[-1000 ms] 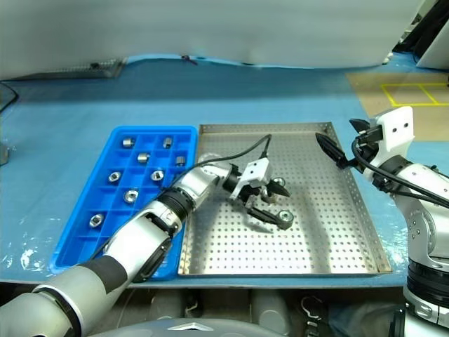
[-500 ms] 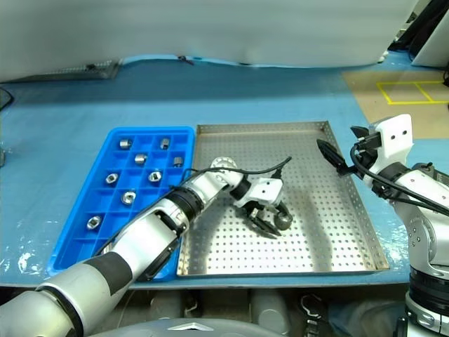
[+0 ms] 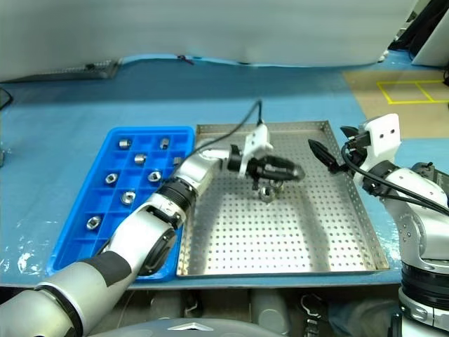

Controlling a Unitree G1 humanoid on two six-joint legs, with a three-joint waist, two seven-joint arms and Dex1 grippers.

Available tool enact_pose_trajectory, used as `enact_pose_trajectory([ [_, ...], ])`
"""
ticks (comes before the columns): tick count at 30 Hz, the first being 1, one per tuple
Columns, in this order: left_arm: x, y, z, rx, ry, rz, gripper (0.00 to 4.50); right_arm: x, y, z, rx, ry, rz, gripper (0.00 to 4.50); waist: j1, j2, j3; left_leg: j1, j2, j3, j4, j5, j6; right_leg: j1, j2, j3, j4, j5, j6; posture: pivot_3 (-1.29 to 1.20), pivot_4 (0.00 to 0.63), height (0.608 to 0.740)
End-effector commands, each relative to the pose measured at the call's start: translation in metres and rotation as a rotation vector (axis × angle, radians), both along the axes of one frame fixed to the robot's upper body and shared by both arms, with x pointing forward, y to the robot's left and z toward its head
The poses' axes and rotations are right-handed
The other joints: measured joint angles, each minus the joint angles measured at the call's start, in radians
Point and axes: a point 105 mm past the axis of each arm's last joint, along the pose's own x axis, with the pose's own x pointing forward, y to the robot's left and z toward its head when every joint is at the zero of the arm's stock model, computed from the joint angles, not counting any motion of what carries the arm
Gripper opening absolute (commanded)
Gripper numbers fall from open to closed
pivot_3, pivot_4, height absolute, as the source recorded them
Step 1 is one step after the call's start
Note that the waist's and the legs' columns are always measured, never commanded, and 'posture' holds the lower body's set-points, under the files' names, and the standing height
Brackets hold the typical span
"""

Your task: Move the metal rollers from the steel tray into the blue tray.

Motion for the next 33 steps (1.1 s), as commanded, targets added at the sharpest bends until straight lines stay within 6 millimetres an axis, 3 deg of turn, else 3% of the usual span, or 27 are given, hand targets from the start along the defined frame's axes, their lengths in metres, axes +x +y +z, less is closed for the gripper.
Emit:
enact_pose_trajectory([
  [1, 0.008, 0.038, 0.032, -0.095, 0.001, 0.096, 1.04, 0.010, 0.013, 0.007, -0.004, -0.035, 0.063, 4.50, 0.000, 0.000, 0.000, 0.000, 0.000, 0.000, 0.000, 0.000, 0.000, 0.000, 0.001, 0.000, 0.000, 0.000, 0.000, -0.36, 0.150, 0.740],
  [4, 0.010, 0.066, 0.033, -0.068, 0.006, 0.196, 1.04, 0.019, 0.020, 0.005, -0.010, -0.030, 0.103, 4.50, 0.011, 0.001, 0.000, 0.000, 0.001, 0.000, -0.002, 0.000, 0.000, -0.001, 0.002, 0.000, -0.001, 0.000, 0.000, -0.30, 0.150, 0.740],
  [7, 0.009, 0.109, 0.027, -0.022, 0.019, 0.339, 1.04, 0.031, 0.032, 0.002, -0.029, -0.017, 0.161, 4.50, 0.030, 0.000, 0.000, -0.003, 0.001, 0.000, -0.002, 0.000, 0.000, -0.003, 0.001, -0.001, -0.001, 0.000, 0.000, -0.25, 0.150, 0.740],
  [12, -0.015, 0.157, 0.016, 0.052, 0.062, 0.466, 1.04, 0.046, 0.049, -0.006, -0.055, 0.005, 0.243, 4.50, 0.060, 0.000, 0.001, -0.005, 0.003, 0.000, -0.002, 0.001, -0.002, -0.004, 0.001, -0.004, 0.000, 0.000, -0.001, -0.14, 0.150, 0.740],
  [18, -0.056, 0.192, 0.009, 0.153, 0.123, 0.484, 1.04, 0.056, 0.066, -0.015, -0.063, 0.022, 0.319, 4.50, 0.107, 0.000, 0.001, -0.005, 0.003, 0.000, -0.003, 0.001, -0.008, -0.004, 0.000, -0.005, 0.000, 0.000, -0.001, -0.05, 0.150, 0.740],
  [24, -0.090, 0.222, -0.013, 0.332, 0.174, 0.502, 1.04, 0.063, 0.079, -0.020, -0.065, 0.030, 0.369, 4.50, 0.122, -0.001, 0.002, -0.002, 0.003, 0.000, -0.009, 0.004, -0.013, -0.004, 0.001, -0.005, 0.001, 0.000, -0.001, 0.02, 0.150, 0.740],
  [33, -0.101, 0.245, -0.036, 0.470, 0.183, 0.585, 1.04, 0.070, 0.093, -0.024, -0.069, 0.029, 0.418, 4.50, 0.140, -0.001, 0.002, 0.000, 0.003, -0.001, -0.010, 0.005, -0.015, -0.003, 0.002, -0.005, 0.001, 0.000, -0.001, 0.06, 0.150, 0.740],
])
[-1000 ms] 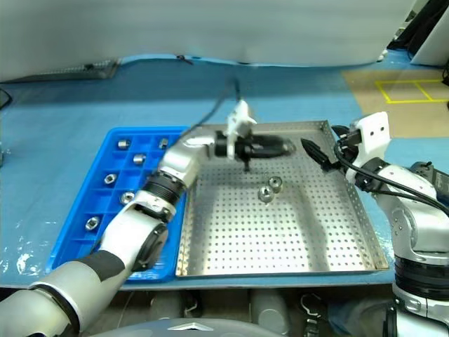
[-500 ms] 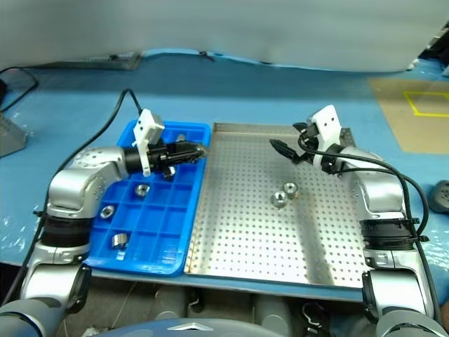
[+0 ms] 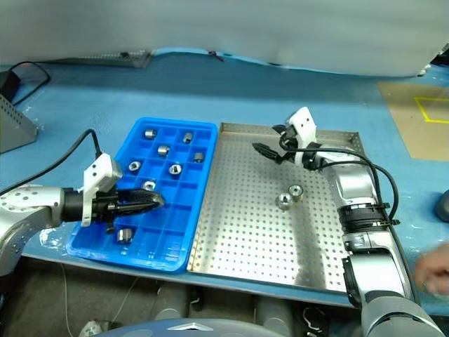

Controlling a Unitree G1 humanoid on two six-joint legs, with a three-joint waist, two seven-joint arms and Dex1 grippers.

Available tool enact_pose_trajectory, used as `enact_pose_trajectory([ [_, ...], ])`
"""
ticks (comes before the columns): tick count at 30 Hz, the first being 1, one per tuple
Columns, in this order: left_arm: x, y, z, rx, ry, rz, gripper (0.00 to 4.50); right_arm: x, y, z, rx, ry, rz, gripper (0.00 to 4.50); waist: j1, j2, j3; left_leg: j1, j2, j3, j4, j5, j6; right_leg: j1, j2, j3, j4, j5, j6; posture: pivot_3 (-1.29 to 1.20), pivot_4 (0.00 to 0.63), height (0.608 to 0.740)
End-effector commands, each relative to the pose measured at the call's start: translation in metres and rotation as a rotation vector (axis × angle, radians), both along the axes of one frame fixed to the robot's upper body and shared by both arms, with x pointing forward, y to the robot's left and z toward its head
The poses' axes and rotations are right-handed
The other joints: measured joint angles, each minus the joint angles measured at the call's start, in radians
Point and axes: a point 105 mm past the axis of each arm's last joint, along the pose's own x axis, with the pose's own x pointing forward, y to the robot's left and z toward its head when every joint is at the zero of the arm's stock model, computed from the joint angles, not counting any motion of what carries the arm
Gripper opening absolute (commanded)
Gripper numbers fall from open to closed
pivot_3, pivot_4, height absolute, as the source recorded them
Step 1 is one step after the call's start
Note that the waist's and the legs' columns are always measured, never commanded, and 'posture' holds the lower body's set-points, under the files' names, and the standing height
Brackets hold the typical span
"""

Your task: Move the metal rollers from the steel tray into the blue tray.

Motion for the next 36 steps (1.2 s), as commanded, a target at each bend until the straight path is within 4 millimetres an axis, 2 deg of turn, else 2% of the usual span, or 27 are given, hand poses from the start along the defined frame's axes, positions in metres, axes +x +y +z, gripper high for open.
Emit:
enact_pose_trajectory([
  [1, 0.001, -0.001, 0.003, 0.027, -0.069, 0.003, 1.04, 0.002, 0.006, 0.014, -0.003, -0.059, 0.029, 4.50, 0.001, 0.000, 0.000, 0.000, 0.000, 0.000, 0.000, 0.000, 0.000, 0.000, 0.000, 0.000, 0.000, 0.000, 0.000, 0.07, 0.150, 0.740],
  [7, 0.000, -0.005, -0.013, 0.063, -0.049, -0.019, 1.04, 0.003, 0.005, 0.017, 0.007, -0.068, 0.025, 4.50, 0.003, 0.000, 0.000, 0.000, 0.000, 0.000, 0.000, 0.000, 0.000, 0.000, 0.000, 0.000, 0.000, 0.000, 0.000, 0.06, 0.150, 0.740],
  [9, 0.001, -0.005, -0.014, 0.059, -0.047, -0.018, 1.76, 0.002, 0.004, 0.018, 0.009, -0.073, 0.022, 4.50, 0.003, 0.000, 0.000, 0.000, 0.000, 0.000, 0.000, 0.000, 0.000, 0.000, 0.000, 0.000, 0.001, 0.000, 0.000, 0.04, 0.150, 0.740],
  [10, 0.002, -0.006, -0.014, 0.056, -0.048, -0.020, 1.95, 0.002, 0.003, 0.018, 0.009, -0.074, 0.019, 4.50, 0.002, 0.000, 0.000, 0.000, 0.001, 0.000, 0.000, 0.000, -0.001, 0.000, 0.001, 0.000, 0.001, 0.000, 0.000, 0.04, 0.150, 0.740],
  [14, 0.011, -0.009, -0.009, 0.034, -0.067, -0.020, 3.22, 0.000, -0.003, 0.019, 0.008, -0.078, -0.001, 4.50, 0.002, 0.000, 0.000, 0.002, 0.001, 0.000, 0.000, 0.001, -0.001, 0.001, 0.001, 0.000, 0.002, 0.000, 0.000, 0.00, 0.150, 0.740],
  [21, 0.038, -0.030, 0.006, -0.039, -0.130, -0.083, 3.22, -0.008, -0.020, 0.028, 0.035, -0.097, -0.069, 4.50, -0.001, -0.001, 0.000, 0.002, 0.000, 0.000, 0.001, 0.003, -0.005, 0.001, 0.001, 0.001, 0.003, 0.000, 0.000, -0.09, 0.150, 0.740],
  [27, 0.067, -0.070, 0.022, -0.172, -0.195, -0.159, 3.22, -0.020, -0.039, 0.034, 0.031, -0.113, -0.145, 4.50, -0.009, 0.000, 0.000, 0.003, -0.001, 0.001, 0.002, 0.004, -0.006, 0.001, 0.001, 0.003, 0.005, 0.000, 0.000, -0.20, 0.150, 0.740],
  [36, 0.084, -0.132, 0.007, -0.271, -0.132, -0.328, 3.22, -0.043, -0.067, 0.051, 0.069, -0.144, -0.265, 4.50, -0.054, 0.000, -0.001, 0.004, -0.001, 0.001, 0.003, 0.003, -0.004, 0.001, 0.001, 0.006, 0.006, 0.000, 0.000, -0.35, 0.150, 0.740],
])
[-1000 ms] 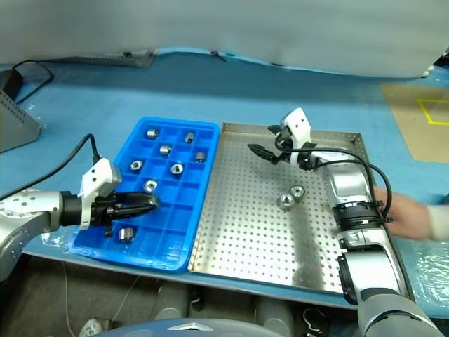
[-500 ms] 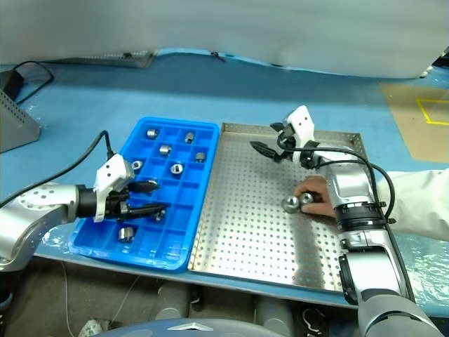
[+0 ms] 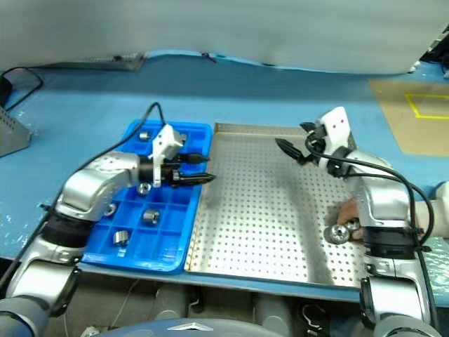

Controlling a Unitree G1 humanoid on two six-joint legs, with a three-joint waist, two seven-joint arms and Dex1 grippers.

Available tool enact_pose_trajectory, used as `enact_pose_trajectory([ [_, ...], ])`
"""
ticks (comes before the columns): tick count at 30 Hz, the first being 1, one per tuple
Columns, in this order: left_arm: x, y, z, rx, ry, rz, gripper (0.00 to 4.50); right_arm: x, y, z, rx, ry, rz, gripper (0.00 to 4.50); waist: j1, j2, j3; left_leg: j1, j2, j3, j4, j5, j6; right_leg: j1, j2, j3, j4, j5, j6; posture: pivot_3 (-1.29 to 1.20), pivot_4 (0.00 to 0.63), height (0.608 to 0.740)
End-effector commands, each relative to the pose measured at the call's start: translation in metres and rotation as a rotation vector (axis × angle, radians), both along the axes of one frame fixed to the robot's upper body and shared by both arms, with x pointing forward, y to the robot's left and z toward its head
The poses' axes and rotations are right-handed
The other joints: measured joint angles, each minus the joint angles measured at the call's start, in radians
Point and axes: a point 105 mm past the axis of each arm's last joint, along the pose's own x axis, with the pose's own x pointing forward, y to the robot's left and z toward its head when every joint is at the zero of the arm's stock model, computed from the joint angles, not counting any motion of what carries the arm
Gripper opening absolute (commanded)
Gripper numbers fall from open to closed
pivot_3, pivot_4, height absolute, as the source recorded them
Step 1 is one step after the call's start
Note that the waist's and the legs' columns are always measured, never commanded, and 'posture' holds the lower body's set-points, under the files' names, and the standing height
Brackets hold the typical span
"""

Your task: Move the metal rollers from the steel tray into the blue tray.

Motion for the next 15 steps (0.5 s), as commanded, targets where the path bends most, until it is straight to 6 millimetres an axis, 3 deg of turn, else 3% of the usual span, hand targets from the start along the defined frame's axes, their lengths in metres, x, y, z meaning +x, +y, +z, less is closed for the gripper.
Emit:
enact_pose_trajectory([
  [1, 0.008, -0.023, 0.001, -0.016, -0.030, -0.062, 3.22, -0.011, -0.008, 0.023, 0.004, -0.074, -0.032, 4.50, -0.008, 0.000, 0.000, 0.000, 0.000, 0.000, 0.000, -0.001, 0.001, 0.000, 0.000, 0.000, 0.000, 0.000, 0.000, -0.37, 0.150, 0.740],
  [9, 0.014, -0.086, -0.009, -0.027, -0.024, -0.202, 3.22, -0.032, -0.027, 0.028, -0.022, -0.078, -0.120, 4.50, -0.036, 0.000, 0.000, -0.001, -0.001, 0.000, 0.005, -0.004, 0.008, 0.001, 0.000, 0.002, 0.000, 0.000, 0.000, -0.47, 0.150, 0.740],
  [15, -0.005, -0.140, -0.026, -0.023, 0.024, -0.353, 3.22, -0.049, -0.039, 0.030, -0.043, -0.067, -0.177, 4.50, -0.056, 0.001, 0.000, -0.001, -0.001, 0.002, 0.008, -0.007, 0.013, 0.003, -0.001, 0.003, -0.004, 0.001, 0.001, -0.54, 0.150, 0.740],
])
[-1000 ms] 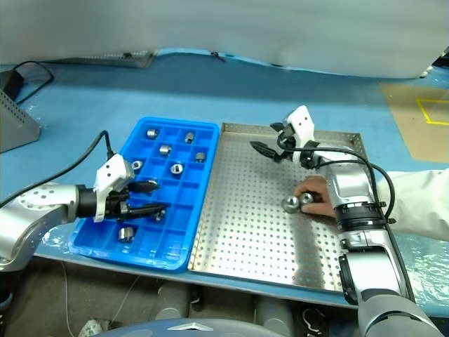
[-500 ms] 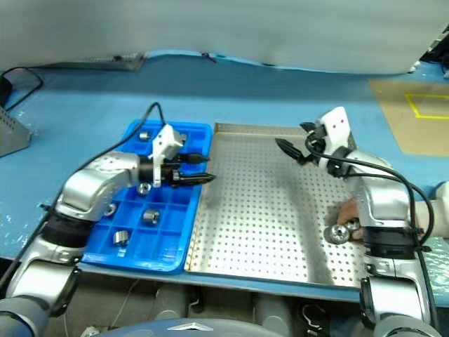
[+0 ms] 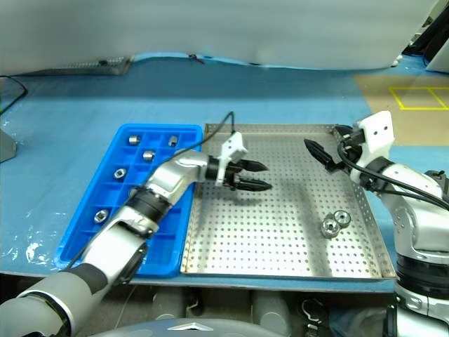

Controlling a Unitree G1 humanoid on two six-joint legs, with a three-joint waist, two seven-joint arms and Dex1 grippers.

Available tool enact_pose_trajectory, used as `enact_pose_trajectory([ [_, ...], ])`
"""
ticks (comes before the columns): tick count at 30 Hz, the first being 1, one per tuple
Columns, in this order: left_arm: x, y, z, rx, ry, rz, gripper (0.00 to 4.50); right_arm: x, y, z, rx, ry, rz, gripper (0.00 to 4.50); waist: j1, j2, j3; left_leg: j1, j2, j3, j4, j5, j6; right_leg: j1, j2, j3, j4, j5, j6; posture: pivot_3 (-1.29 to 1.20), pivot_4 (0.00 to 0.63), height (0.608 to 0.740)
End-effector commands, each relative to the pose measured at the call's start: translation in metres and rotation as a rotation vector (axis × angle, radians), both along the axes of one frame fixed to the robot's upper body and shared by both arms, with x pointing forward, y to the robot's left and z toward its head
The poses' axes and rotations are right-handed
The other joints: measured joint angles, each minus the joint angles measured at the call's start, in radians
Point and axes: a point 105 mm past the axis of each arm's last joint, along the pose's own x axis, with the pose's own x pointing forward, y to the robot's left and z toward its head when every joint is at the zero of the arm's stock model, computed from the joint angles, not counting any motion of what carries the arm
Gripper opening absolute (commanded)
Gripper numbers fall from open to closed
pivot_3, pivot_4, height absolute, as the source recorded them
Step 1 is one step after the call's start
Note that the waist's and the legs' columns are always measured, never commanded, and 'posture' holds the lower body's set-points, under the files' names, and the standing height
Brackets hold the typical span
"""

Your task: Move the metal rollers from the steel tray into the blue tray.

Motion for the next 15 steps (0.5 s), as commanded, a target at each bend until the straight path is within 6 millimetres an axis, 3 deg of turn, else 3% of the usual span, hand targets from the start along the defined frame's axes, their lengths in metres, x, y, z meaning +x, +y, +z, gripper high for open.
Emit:
enact_pose_trajectory([
  [1, -0.013, -0.025, -0.005, 0.018, -0.034, -0.098, 3.22, -0.013, -0.005, 0.020, -0.022, -0.061, -0.026, 4.50, -0.010, 0.000, 0.000, 0.000, 0.000, 0.000, 0.000, 0.000, 0.001, 0.001, 0.000, 0.000, -0.001, 0.000, 0.000, -0.56, 0.150, 0.740],
  [7, -0.034, -0.062, -0.015, 0.027, -0.029, -0.190, 3.22, -0.029, -0.014, 0.020, -0.040, -0.047, -0.081, 4.50, -0.040, 0.001, 0.000, 0.000, 0.000, 0.000, 0.001, -0.002, 0.004, 0.001, 0.000, 0.000, -0.003, 0.000, 0.001, -0.63, 0.150, 0.740],
  [15, -0.043, -0.089, -0.020, 0.028, -0.069, -0.164, 3.22, -0.047, -0.023, 0.017, -0.039, -0.030, -0.142, 4.50, -0.100, 0.001, -0.001, -0.002, -0.002, 0.000, 0.004, -0.004, 0.004, 0.001, -0.001, 0.000, -0.004, 0.000, 0.003, -0.70, 0.150, 0.740],
])
